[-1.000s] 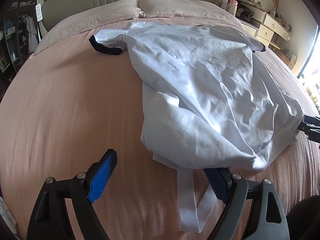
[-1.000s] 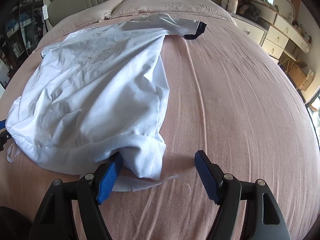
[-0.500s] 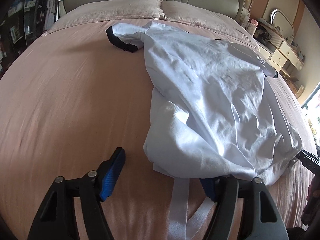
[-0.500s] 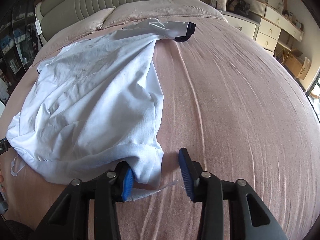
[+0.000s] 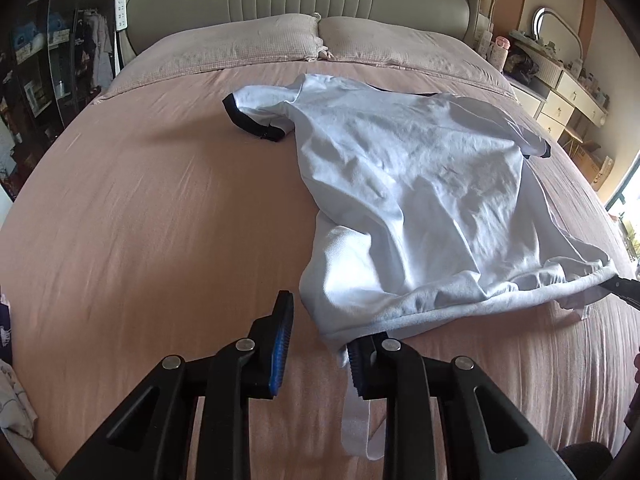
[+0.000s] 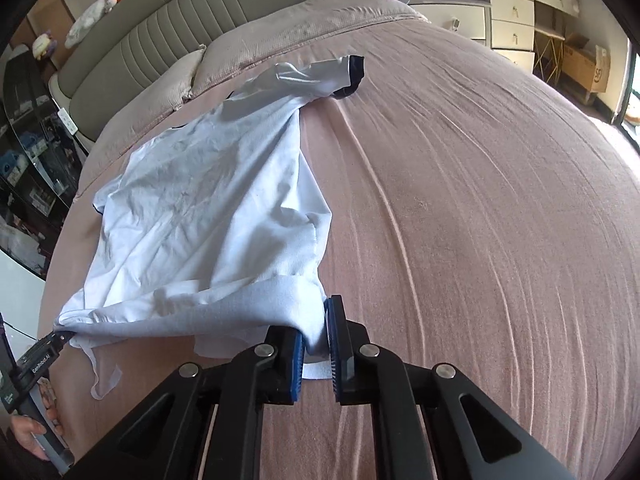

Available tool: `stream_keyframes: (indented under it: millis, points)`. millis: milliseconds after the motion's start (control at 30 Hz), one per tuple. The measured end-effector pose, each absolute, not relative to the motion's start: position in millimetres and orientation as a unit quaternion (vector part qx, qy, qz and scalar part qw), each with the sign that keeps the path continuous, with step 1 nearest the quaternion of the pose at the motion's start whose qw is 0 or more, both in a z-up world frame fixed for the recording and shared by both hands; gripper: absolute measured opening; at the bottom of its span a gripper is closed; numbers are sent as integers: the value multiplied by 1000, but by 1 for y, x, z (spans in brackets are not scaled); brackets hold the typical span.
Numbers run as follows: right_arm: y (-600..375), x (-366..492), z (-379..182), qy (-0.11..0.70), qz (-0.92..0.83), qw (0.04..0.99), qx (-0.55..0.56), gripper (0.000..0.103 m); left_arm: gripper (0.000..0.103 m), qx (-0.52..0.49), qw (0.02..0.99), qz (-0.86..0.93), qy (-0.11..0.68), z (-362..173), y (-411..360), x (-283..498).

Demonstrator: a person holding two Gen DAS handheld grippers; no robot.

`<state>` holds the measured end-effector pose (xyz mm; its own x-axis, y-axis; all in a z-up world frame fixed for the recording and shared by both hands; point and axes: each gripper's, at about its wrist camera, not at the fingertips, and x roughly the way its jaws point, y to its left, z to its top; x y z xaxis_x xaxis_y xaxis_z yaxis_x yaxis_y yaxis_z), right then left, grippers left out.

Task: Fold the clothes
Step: 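Grasp the T-shirt hem with the right gripper while the left gripper grasps it too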

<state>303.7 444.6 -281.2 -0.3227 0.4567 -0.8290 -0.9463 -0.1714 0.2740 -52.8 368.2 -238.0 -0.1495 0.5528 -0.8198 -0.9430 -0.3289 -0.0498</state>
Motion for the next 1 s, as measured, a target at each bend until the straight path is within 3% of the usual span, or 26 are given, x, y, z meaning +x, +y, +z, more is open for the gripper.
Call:
stream_keyframes:
  millis: [200, 567, 800, 1000]
  points:
    - [447, 309, -258, 384, 711, 508, -299, 7, 23, -378, 528, 720, 244, -211, 374, -60]
    - [460, 306, -230, 328, 710, 533, -324, 7, 24, -325, 540, 709, 317, -189, 376, -52]
    - [446, 305, -258, 328, 694, 515, -382, 7, 25, -380, 533, 673, 345, -235, 361, -50]
    - [435, 320, -295, 382, 674, 501, -386, 7, 25, -407, 530, 666, 332, -253, 334, -50]
